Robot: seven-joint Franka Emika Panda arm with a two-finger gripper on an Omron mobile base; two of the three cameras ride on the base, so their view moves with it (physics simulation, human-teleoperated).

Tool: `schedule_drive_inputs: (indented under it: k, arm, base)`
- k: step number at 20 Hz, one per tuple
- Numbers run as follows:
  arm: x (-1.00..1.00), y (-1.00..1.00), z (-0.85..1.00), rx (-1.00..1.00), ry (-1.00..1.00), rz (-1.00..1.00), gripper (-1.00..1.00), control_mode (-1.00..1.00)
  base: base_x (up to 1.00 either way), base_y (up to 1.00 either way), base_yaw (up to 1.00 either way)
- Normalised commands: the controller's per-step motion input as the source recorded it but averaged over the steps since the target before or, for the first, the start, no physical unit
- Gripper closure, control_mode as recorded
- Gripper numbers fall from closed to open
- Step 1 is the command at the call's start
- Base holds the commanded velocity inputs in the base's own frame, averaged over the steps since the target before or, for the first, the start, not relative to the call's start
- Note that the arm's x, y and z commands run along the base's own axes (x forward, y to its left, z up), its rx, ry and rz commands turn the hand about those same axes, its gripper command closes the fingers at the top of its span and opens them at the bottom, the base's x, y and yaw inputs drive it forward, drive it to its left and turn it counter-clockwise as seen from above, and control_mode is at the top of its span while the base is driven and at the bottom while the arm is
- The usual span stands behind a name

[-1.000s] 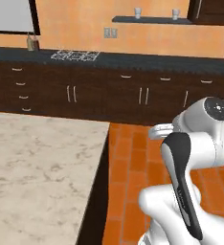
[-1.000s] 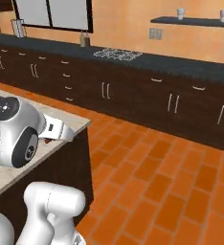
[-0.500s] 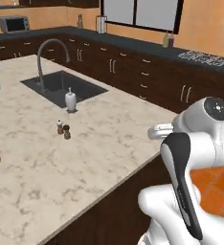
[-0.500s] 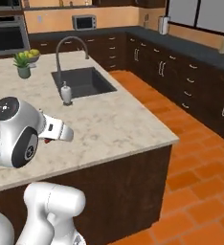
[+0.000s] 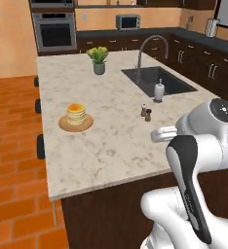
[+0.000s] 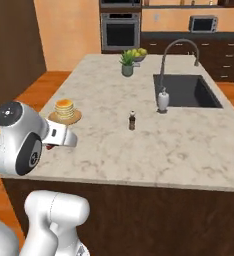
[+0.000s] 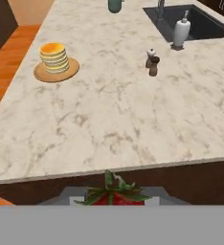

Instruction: Take the strawberry from the fridge and place it on top of the pancake, located on the dining counter.

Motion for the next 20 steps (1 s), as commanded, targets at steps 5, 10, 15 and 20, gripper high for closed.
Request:
schedule_drive_inputs:
  k: [5,10,15,20]
  arm:
    - [0.0,0.0,0.0,0.0,0.0,0.0,1.0,1.0]
    - [0.0,0.0,0.0,0.0,0.0,0.0,1.0,1.0]
    - [0.0,0.0,0.0,0.0,0.0,0.0,1.0,1.0]
    - [0.0,0.0,0.0,0.0,0.0,0.0,1.0,1.0]
  base:
    - [-0.12,1.0,0.47]
    - [-0.06,1.0,0.36]
    - [0.0,1.0,0.13]
    - [-0.63,0.98,-0.1]
